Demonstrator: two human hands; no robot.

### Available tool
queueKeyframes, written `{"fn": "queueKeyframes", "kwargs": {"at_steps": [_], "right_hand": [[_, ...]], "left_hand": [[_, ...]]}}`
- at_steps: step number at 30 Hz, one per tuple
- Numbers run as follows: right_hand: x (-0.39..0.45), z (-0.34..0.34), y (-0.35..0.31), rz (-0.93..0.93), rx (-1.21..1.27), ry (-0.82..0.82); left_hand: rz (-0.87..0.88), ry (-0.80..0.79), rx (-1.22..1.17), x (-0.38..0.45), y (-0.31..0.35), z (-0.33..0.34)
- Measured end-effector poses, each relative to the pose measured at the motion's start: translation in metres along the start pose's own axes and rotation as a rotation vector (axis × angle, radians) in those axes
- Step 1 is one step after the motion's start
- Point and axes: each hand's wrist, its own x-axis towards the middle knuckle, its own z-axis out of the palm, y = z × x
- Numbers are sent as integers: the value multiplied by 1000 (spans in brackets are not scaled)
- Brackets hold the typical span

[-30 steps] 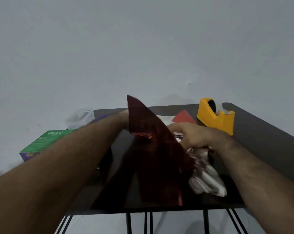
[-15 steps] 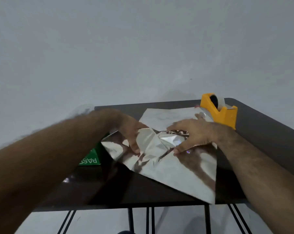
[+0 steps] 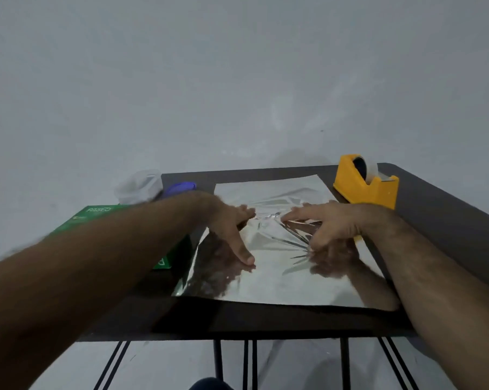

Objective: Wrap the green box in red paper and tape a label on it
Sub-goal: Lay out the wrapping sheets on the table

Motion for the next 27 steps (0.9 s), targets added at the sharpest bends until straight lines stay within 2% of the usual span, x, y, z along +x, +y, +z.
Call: {"fn": "queueKeyframes", "kwargs": {"at_steps": [2,6,9,15,18,21,27], "right_hand": [[4,1,-1,6,14,0],[9,9,-9,-6,-110,69],[11,14,-8,5,-230,17],[10,17,-8,5,-233,38],[11,20,-8,25,-265,55],[11,22,-10,38,-253,27],[10,11,-20,45,-245,51]], "left_hand": [[-18,33,-8,1,-1,1],[-34,161,-75,8,4,6],[-40,137,-23,14,-3,12],[-70,167,103,7,-5,0],[9,132,25,0,3,-5],[-22,39,61,-1,8,-3],[5,114,15,-7,-5,-6]]}}
